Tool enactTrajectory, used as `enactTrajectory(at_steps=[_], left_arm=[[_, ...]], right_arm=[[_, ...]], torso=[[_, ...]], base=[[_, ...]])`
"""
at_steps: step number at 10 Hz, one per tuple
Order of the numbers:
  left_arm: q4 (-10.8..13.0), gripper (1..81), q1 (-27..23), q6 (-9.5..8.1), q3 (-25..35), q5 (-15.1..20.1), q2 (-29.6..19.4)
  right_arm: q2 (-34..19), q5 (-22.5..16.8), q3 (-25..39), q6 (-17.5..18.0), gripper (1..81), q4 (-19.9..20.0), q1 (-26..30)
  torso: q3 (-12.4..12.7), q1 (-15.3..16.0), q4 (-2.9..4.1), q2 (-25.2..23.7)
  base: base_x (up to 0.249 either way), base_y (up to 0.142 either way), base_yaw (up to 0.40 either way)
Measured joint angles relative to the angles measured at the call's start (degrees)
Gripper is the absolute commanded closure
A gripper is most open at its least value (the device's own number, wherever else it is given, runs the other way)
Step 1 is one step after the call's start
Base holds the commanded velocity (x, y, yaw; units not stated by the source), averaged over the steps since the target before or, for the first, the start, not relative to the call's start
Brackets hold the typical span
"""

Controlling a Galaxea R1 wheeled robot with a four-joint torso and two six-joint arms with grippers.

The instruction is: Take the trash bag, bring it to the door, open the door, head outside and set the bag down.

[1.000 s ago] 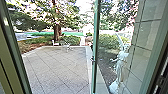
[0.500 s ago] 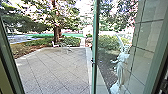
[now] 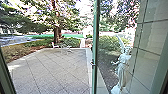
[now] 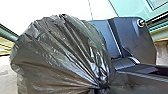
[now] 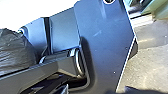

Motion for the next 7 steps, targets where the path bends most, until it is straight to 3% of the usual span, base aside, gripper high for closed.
enactTrajectory(at_steps=[7], left_arm=[[0.0, 81.1, -0.3, 0.00, 0.3, 0.1, -0.4]], right_arm=[[0.0, 0.4, -0.4, 0.0, 1.0, 0.0, 0.3]], torso=[[0.0, 0.1, 0.00, 0.0]], base=[[0.108, 0.000, 0.000]])
